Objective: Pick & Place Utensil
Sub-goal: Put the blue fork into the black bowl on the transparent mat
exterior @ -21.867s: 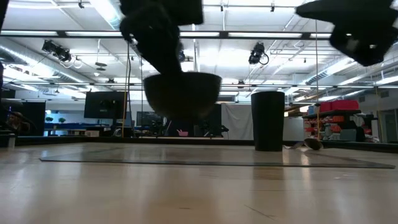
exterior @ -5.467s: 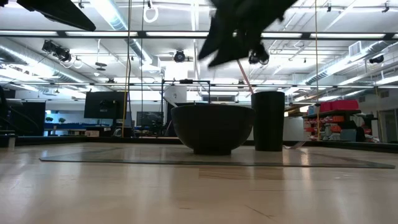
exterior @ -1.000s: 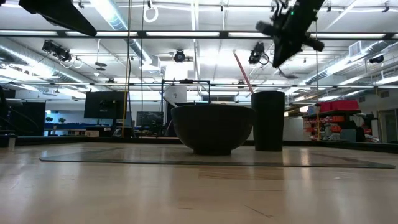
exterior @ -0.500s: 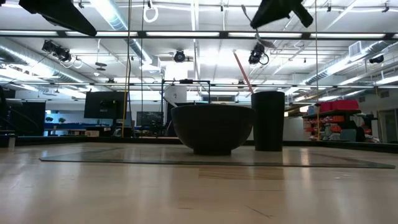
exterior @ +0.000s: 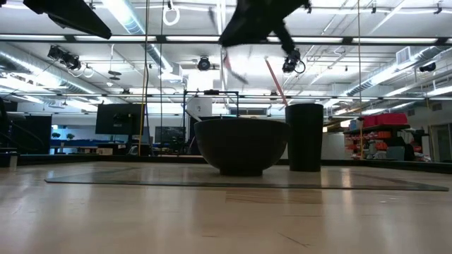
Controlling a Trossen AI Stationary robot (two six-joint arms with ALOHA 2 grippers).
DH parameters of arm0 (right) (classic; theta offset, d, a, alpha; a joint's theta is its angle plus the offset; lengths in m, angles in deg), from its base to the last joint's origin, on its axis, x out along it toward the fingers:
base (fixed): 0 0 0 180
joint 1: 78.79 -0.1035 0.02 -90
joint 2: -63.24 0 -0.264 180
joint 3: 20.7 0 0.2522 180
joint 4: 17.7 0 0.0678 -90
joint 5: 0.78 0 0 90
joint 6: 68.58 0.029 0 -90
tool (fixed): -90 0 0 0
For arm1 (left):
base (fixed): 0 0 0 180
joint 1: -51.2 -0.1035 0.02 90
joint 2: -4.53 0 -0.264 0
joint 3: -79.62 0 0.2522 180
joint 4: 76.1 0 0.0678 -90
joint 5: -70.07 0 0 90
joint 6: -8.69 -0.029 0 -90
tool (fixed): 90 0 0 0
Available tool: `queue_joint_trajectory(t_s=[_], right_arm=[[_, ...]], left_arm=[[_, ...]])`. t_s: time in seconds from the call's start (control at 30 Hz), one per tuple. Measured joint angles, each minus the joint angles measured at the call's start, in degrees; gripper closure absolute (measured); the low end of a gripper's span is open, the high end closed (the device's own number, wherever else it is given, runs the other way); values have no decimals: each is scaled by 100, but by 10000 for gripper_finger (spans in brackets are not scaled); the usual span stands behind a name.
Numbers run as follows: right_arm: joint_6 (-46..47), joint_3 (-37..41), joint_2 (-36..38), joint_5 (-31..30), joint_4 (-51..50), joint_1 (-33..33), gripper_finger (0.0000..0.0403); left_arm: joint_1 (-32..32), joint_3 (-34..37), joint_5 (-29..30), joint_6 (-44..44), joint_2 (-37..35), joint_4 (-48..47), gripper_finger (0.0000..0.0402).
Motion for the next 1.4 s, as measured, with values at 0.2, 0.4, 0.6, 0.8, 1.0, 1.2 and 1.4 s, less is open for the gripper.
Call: queue_joint_trajectory(t_s=[0.2,0.4,0.6,0.8,1.0,1.2,1.4], right_arm=[[139,-939,-787,167,-1093,-22,387],[800,-908,-970,-76,-1686,-16,387],[1754,-376,-972,-130,-1639,92,388],[1952,106,-972,-160,-787,174,388],[1798,229,-1025,78,-539,184,388],[1695,224,-1022,50,-421,179,391],[1695,126,-1025,54,-549,150,400]], left_arm=[[1,0,-7,-31,0,-1,296],[1,0,-15,-46,-1,-1,296],[0,0,-15,-48,0,1,296],[0,0,-15,-47,-1,20,296],[1,0,39,-46,-2,23,296],[0,0,89,-46,-1,28,296],[0,0,93,-46,0,28,296]])
